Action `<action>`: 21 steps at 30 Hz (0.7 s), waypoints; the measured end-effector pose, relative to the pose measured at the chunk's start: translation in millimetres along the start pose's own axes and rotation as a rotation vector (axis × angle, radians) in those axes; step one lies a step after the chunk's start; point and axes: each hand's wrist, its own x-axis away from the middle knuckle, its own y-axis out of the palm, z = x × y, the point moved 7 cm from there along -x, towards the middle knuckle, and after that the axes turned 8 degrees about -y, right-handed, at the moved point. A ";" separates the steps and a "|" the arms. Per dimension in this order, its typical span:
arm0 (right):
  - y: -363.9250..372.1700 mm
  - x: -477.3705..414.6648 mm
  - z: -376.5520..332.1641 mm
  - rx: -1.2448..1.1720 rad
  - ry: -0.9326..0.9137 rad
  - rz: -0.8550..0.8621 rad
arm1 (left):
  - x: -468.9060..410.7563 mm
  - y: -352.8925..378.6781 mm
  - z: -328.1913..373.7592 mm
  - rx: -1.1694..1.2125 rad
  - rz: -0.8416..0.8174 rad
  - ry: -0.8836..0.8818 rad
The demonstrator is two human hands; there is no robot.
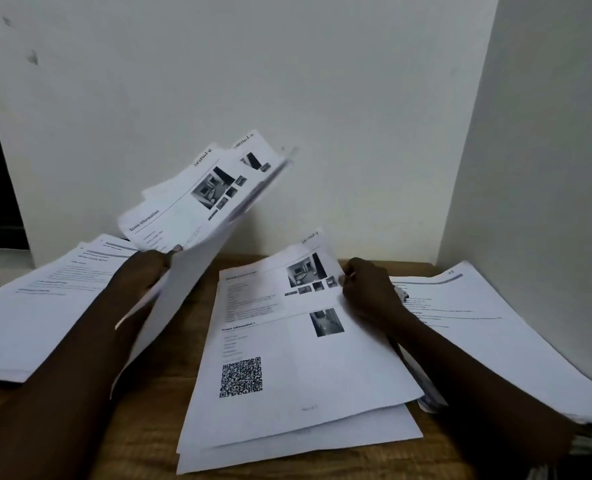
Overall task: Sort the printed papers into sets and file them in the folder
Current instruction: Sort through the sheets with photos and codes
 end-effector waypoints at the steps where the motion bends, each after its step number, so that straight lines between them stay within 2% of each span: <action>1: 2.3 2.1 -2.8 0.052 -0.011 -0.052 | -30.2 -17.7 -8.0 -0.038 0.011 0.023; 3: 7.0 1.5 -0.9 0.193 -0.020 -0.168 | -11.3 -11.5 -0.6 -0.062 0.088 0.028; 5: 12.0 4.2 0.2 0.228 -0.014 -0.222 | 6.7 0.3 6.7 -0.032 0.110 0.047; 7: 12.5 4.7 3.8 0.192 0.011 -0.222 | 33.0 24.4 11.9 0.065 0.074 0.028; 9: 2.9 2.0 6.3 0.150 -0.003 -0.151 | 35.4 33.7 10.3 0.135 0.024 0.037; 11: -16.7 -2.8 10.8 -0.029 -0.001 0.039 | 35.2 37.5 12.7 0.143 0.002 0.072; 14: -47.7 -1.1 9.9 -0.512 0.026 0.326 | 34.3 41.3 11.1 0.117 -0.004 0.078; 17: -53.6 -2.3 -0.1 -0.664 -0.012 0.341 | 35.4 45.7 10.6 0.094 -0.009 0.103; 21: -37.9 -0.3 -11.3 -0.607 -0.031 0.218 | 38.6 53.2 10.9 0.087 -0.054 0.124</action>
